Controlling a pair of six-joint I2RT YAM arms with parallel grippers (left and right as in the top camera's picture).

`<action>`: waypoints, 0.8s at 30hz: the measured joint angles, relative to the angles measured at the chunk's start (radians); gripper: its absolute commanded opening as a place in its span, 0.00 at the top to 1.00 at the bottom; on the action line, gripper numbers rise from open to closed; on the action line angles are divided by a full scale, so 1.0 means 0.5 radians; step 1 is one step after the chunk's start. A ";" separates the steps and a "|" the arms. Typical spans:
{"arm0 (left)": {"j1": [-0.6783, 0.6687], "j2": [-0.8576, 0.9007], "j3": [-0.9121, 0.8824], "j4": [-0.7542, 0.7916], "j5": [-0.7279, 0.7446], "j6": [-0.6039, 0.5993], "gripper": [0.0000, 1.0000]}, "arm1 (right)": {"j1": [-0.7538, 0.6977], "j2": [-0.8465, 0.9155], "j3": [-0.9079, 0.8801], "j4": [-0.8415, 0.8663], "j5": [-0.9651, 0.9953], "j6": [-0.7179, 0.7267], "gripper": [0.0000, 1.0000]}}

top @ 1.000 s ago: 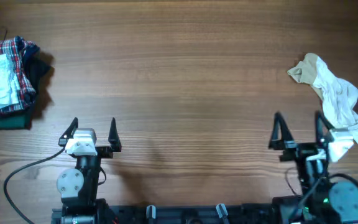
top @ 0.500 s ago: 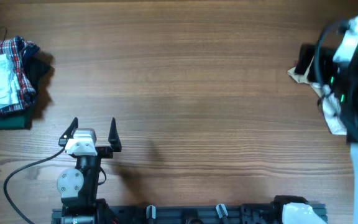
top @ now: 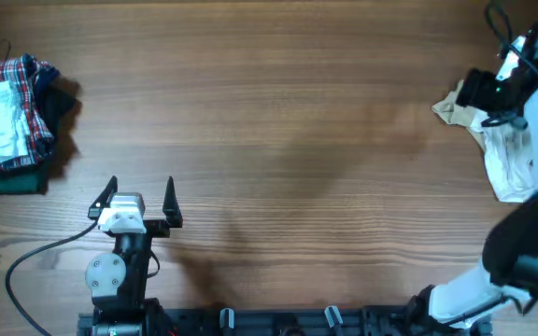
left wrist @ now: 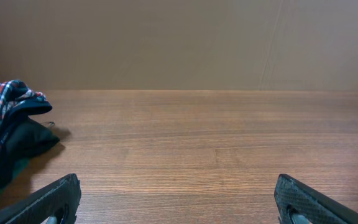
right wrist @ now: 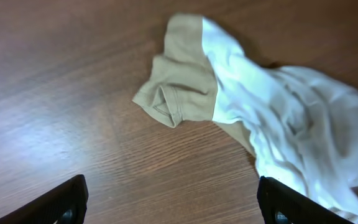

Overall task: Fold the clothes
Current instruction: 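Reach the right gripper to the white garment and grasp its edge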

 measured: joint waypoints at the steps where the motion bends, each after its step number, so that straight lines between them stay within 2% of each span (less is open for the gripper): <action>1: 0.000 0.000 0.000 0.000 0.000 0.000 0.00 | 0.000 0.062 0.000 0.021 0.001 0.014 0.15; 5: 0.000 0.000 0.000 0.000 0.000 0.000 0.00 | 0.000 0.250 0.000 0.154 0.001 0.039 0.20; 11: 0.000 0.000 0.000 0.000 0.000 0.000 0.00 | 0.000 0.465 0.000 0.458 0.001 0.019 0.38; 16: 0.000 0.000 0.000 0.000 0.000 0.000 0.00 | 0.000 0.547 0.000 0.613 0.002 -0.076 0.44; 23: 0.000 0.000 0.000 0.000 0.000 0.000 0.00 | 0.001 0.654 0.000 0.658 0.002 -0.227 0.50; 24: 0.000 0.000 0.000 0.000 0.000 0.000 0.00 | 0.001 0.660 0.000 0.658 0.002 -0.245 0.67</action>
